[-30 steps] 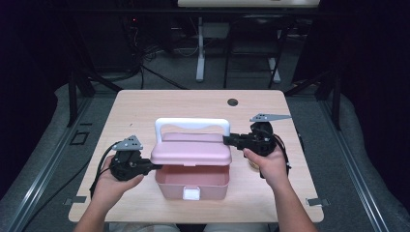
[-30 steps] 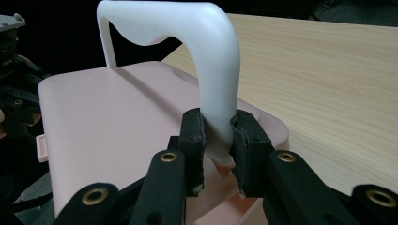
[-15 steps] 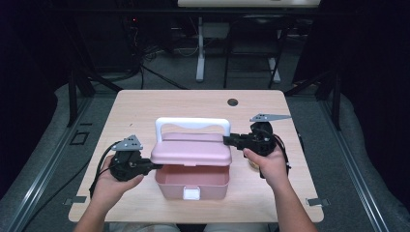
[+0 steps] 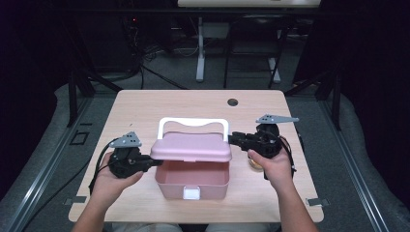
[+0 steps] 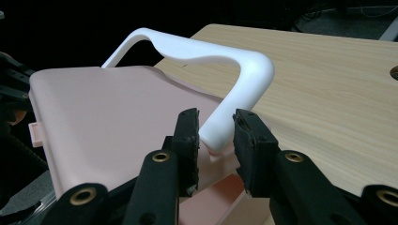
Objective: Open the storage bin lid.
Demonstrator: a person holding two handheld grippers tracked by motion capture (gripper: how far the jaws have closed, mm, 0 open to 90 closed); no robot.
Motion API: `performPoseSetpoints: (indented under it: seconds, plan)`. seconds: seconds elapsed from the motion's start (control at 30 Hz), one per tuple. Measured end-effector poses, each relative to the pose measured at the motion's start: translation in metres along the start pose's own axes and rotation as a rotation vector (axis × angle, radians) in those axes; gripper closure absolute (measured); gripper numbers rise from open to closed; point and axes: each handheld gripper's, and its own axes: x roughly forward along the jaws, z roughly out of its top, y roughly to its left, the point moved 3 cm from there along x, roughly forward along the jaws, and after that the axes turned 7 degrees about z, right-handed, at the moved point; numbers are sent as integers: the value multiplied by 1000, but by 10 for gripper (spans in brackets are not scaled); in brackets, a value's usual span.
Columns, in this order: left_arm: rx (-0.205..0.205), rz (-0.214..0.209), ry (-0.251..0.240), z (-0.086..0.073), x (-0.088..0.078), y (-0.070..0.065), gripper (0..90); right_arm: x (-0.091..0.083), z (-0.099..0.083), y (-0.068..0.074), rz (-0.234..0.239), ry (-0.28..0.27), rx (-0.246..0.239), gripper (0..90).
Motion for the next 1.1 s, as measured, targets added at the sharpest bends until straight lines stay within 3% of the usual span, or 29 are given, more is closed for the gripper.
performPoseSetpoints:
  seconds: [0.23,0.5,0.93,1.1]
  plan:
    - [4,-4,-13,6,-1,3,899,-6,-4,0,-38,-1,-8,708]
    - [1,-11,-31,13,-2,7,899,-11,-10,1,-61,34,-17,708]
    - [-5,-4,-49,19,-4,11,898,-2,-21,5,-95,90,-49,737]
    - [-4,-5,-51,19,-3,10,898,1,-22,6,-77,114,-61,737]
